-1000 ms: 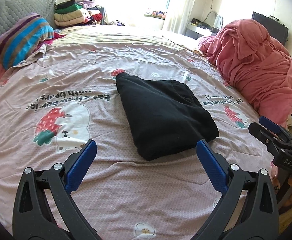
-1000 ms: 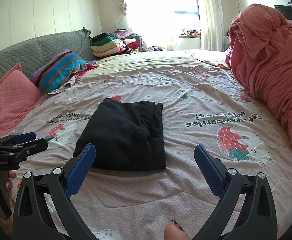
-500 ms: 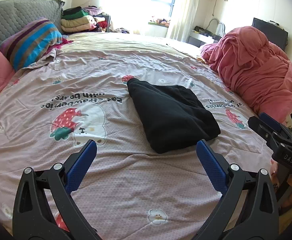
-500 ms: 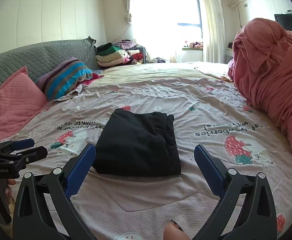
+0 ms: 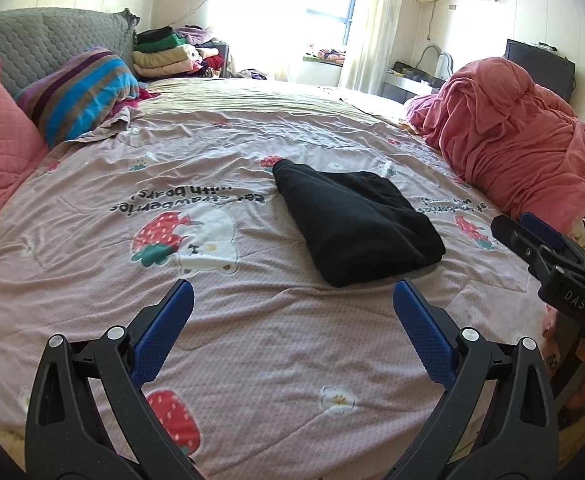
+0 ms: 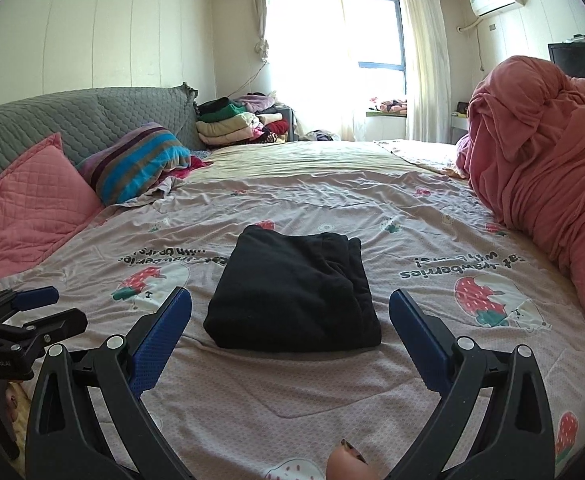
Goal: Fold small clothes
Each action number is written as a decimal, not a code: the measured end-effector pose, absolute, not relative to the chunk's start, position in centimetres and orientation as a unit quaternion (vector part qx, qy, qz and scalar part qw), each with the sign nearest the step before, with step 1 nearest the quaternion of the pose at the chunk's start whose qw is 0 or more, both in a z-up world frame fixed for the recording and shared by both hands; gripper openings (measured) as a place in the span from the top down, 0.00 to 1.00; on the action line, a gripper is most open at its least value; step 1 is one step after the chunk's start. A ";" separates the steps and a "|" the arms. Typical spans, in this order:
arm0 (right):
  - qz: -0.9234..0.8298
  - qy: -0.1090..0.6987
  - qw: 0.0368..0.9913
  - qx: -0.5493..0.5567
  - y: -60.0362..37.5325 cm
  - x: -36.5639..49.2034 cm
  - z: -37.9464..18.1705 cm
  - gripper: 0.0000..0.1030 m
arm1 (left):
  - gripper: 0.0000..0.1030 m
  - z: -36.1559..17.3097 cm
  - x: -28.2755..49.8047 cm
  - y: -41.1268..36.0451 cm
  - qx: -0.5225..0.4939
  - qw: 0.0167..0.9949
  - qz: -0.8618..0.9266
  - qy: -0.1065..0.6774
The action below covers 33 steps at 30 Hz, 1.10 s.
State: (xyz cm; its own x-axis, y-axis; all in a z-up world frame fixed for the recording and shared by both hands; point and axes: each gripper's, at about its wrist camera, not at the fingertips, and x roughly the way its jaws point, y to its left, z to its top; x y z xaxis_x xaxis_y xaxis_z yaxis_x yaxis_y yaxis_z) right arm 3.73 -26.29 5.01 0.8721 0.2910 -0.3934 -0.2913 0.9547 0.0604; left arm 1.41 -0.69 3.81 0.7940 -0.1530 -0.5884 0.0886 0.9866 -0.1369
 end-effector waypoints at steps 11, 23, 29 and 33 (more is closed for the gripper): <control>0.136 0.173 0.975 -0.025 -25.0 0.5 3.8 0.04 | 0.09 2.3 -0.8 0.2 -0.053 0.948 -0.063 0.309; 0.112 0.202 0.973 -0.020 -26.4 0.3 1.5 0.04 | 0.09 0.2 -0.7 -0.6 -0.057 0.943 -0.073 0.320; 0.093 0.225 0.969 -0.031 -26.6 0.7 -1.0 0.04 | 0.09 -1.4 0.3 -1.1 -0.055 0.938 -0.065 0.337; 0.082 0.229 0.969 -0.035 -26.9 1.1 -2.5 0.04 | 0.09 -2.3 0.8 -1.2 -0.059 0.936 -0.065 0.341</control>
State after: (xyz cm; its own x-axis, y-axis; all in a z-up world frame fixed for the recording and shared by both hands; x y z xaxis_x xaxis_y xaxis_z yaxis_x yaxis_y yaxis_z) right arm 1.13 -26.87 -2.48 0.8813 0.1428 -0.4505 -0.1747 0.9842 -0.0299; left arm 0.78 -1.22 -2.28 0.7595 -0.1617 -0.6301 0.0814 0.9846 -0.1545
